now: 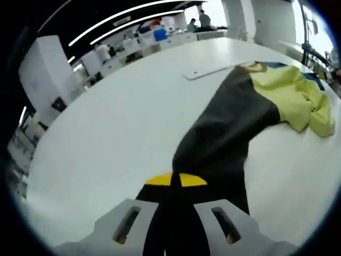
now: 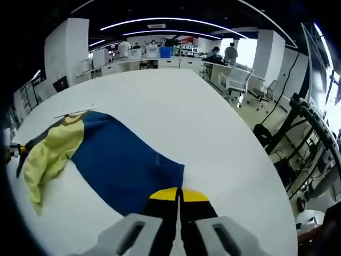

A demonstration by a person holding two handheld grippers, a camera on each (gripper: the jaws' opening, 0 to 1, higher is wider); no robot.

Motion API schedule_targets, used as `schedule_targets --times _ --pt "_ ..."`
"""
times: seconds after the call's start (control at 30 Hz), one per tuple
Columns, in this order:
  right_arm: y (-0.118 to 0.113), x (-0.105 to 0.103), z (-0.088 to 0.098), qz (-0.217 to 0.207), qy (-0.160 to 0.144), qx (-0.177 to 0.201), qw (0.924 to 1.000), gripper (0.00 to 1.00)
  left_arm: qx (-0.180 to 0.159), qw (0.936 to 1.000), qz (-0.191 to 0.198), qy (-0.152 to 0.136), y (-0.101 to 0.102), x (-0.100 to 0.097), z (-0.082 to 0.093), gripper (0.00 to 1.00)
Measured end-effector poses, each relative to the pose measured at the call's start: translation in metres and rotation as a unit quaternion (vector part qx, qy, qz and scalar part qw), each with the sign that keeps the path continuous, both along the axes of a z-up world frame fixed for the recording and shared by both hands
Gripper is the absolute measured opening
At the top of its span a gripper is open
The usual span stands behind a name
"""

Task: Fold the garment on the visible template until the final outline fits inside the template.

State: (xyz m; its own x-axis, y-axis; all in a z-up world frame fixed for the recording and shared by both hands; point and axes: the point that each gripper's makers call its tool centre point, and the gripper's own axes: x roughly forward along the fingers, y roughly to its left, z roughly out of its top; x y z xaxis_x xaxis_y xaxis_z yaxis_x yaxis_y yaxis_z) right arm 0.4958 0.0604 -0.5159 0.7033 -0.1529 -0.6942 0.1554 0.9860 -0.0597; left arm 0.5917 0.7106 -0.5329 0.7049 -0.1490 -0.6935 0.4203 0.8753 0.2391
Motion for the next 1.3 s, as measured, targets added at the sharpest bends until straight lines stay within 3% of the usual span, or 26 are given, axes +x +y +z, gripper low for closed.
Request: schedule_targets --times 0.3,0.4,0.47,0.63,0.67,0.77,0.87,0.93,1.0,1.3 --pt "-0.006 0.003 -0.004 -0.002 0.004 -0.001 1.0 0.0 -0.001 1.0 0.0 0.001 0.002 0.003 -0.001 0.02" --pt "0.0 -0.006 -0.005 0.007 0.016 -0.012 0.9998 0.0 -0.014 0.9999 -0.003 -0.005 0.0 -0.001 0.004 0.13" --pt "-0.003 -0.003 -0.006 0.005 0.012 -0.009 0.9999 0.1 -0.014 0.9998 -0.008 -0.01 -0.003 0.001 0.005 0.25" --pt "-0.003 -0.005 0.002 -0.01 -0.009 0.0 0.9999 0.26 -0.026 0.9993 -0.02 -0.016 -0.009 -0.006 0.015 0.38" --pt "-0.011 0.002 0.001 -0.012 -0.015 0.007 0.9998 0.3 -0.037 0.9987 -0.026 -0.022 -0.013 -0.008 0.02 0.43" --pt "-0.002 0.0 0.01 -0.006 -0.026 0.014 0.9995 0.41 -0.057 0.9978 -0.022 -0.026 -0.016 -0.011 0.026 0.53" --pt "0.0 0.002 0.015 0.002 -0.035 0.02 0.9992 0.52 -0.106 0.9938 -0.013 -0.032 -0.022 -0.012 0.036 0.63" --pt "0.013 -0.005 0.022 0.007 -0.04 0.025 0.9989 0.59 -0.108 0.9934 -0.016 -0.036 -0.025 -0.015 0.045 0.67" --pt "0.013 -0.001 0.023 0.017 -0.043 0.03 0.9985 0.64 -0.12 0.9915 -0.026 -0.044 -0.031 -0.013 0.049 0.71" --pt "0.058 -0.006 0.035 0.064 -0.053 0.087 0.9927 0.73 -0.153 0.9853 -0.057 -0.051 -0.072 -0.047 0.069 0.81"
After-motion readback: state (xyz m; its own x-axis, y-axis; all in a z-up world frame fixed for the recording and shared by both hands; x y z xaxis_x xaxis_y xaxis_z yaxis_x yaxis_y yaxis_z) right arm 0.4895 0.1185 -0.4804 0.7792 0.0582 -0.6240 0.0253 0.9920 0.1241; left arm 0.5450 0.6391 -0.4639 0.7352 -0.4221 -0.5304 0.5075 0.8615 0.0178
